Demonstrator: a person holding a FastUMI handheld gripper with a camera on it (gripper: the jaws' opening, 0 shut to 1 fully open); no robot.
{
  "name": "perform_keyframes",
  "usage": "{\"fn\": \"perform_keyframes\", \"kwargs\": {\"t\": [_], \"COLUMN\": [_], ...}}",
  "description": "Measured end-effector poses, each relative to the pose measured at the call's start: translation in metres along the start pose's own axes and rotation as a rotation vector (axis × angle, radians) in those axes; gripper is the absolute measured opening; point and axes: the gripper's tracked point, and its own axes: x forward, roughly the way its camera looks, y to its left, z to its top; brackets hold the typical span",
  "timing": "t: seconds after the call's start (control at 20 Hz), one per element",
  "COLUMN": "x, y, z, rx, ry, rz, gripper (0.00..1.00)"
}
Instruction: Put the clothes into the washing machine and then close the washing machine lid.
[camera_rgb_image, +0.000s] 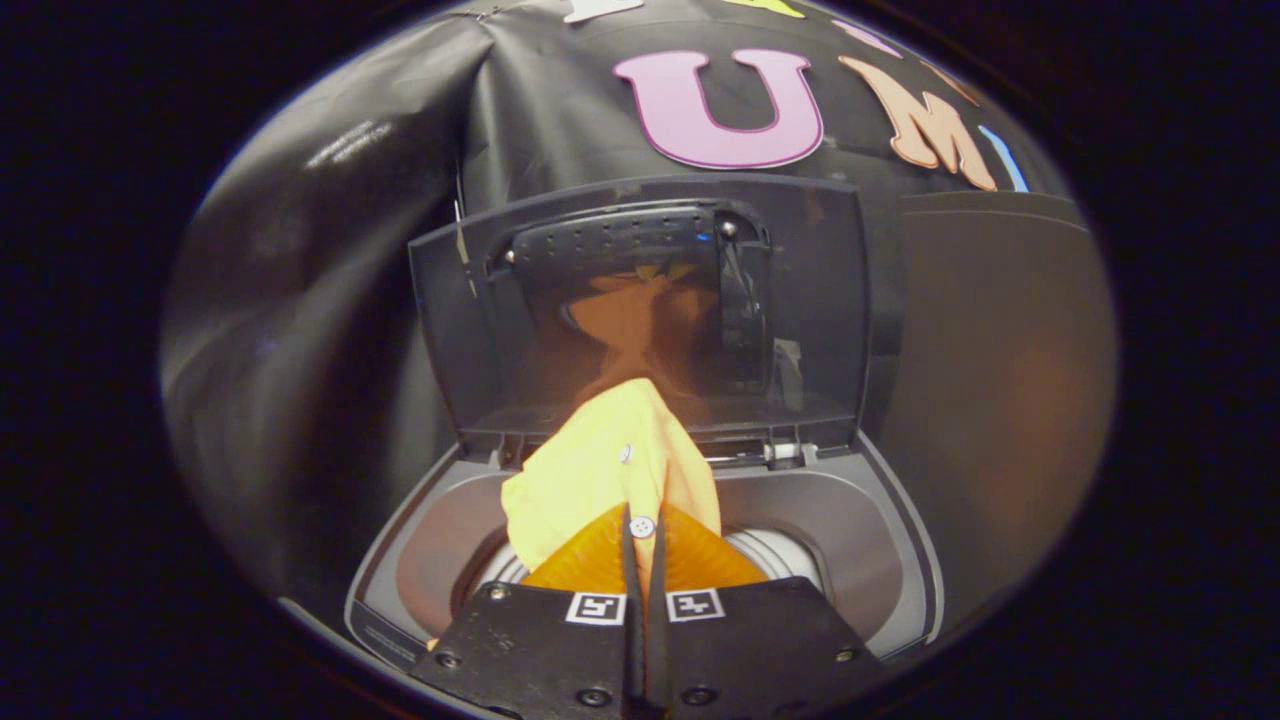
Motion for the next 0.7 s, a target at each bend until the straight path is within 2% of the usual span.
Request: {"fn": "perform_keyframes", "kwargs": {"t": [0.15,0.25,0.4,0.6,0.7], "x": [0.003,0.001,-0.002,-0.006,-0.01], "y": [-0.003,-0.008,-0.011,-0.005,-0.003], "z": [-0.011,-0.017,-0.014,-0.001,0.008], "rx": [-0.034,-0.038,-0.055,-0.052,-0.049], "ry": [0.026,0.036,0.036,0.022,0.013], "rz": [-0.018,-0.041,-0.07,-0.047,-0.048], "gripper": [0.02,0.05,0.44,0.95,0.97]}}
